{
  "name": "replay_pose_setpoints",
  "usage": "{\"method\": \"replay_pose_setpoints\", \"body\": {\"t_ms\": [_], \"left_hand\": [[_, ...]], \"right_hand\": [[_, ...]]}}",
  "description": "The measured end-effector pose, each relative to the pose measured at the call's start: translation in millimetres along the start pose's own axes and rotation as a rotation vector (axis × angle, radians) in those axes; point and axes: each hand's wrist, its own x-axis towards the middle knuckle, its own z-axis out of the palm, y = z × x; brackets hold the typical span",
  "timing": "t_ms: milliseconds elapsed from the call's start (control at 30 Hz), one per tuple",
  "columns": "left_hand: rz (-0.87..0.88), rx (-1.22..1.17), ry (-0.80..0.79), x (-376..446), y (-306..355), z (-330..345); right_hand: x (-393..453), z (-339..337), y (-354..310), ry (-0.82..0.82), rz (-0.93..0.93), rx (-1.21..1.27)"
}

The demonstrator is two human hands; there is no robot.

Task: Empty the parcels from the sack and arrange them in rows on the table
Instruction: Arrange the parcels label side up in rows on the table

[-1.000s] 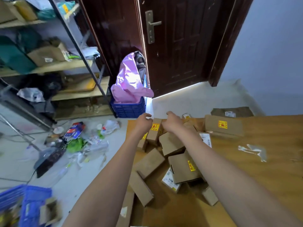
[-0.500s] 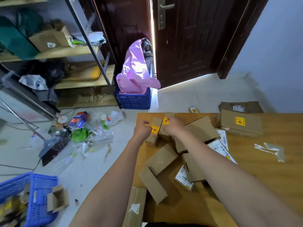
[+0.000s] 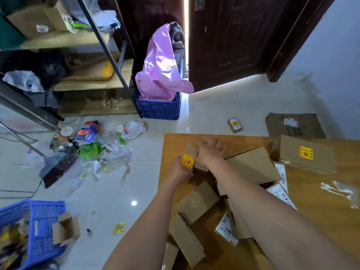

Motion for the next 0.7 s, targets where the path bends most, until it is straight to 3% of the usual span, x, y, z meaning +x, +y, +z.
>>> {"method": "replay_pose_setpoints", "body": {"t_ms": [133, 400, 700], "left_hand": [[-0.014, -0.004, -0.023, 6, -4, 1], [-0.051, -0.241, -0.010, 12, -10, 2], [-0.128, -0.423, -0.080, 6, -12, -2]], "right_hand": [[12, 8, 8, -0.064, 0.034, 0.032], [13, 16, 20, -0.029, 0.002, 0.128], [-3, 13, 35, -0.053, 0.036, 0.046]]}}
